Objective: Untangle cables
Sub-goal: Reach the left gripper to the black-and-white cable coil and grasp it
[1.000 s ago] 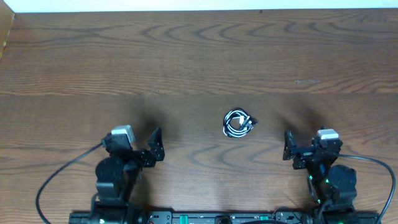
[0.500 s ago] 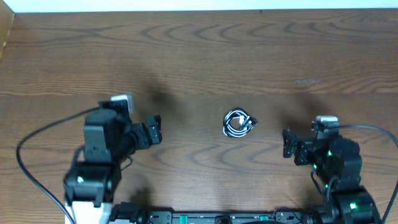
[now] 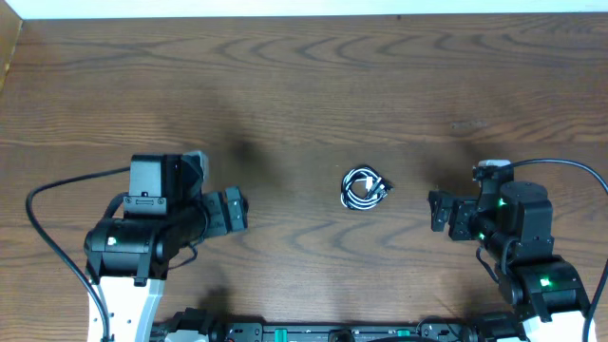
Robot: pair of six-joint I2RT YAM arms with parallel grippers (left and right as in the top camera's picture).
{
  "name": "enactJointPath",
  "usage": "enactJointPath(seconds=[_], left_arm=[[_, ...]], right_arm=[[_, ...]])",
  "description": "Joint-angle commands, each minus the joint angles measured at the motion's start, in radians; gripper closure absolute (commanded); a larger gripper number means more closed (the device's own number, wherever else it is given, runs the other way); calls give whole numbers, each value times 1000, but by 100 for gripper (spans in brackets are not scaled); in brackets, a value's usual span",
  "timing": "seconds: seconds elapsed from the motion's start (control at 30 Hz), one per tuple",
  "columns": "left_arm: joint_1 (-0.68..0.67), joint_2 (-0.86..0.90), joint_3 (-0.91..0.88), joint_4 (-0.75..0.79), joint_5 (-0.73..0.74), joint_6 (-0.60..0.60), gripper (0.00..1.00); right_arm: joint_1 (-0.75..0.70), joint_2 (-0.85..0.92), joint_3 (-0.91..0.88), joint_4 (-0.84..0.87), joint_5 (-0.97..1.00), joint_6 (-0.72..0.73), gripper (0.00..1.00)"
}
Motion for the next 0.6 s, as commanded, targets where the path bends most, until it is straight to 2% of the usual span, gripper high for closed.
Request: enactJointPath(seconds=[0.0,0.13,0.3,0.5,0.57], left_arm=[[4,2,16,108,141,6,2],[-5,14,16,270,198,6,1],[-83,83,16,365,196,43,1],[-283,252,16,418,-3,83,1],[-329,300,16,452,-27,82,1]], right_arm=[[3,-3,28,35,-81,21,1],[3,-3,27,56,-116,21,1],[3,-3,27,56,-117,22,1],[3,-3,27,56,-128,37,1],[3,-3,27,56,-132,37,1]])
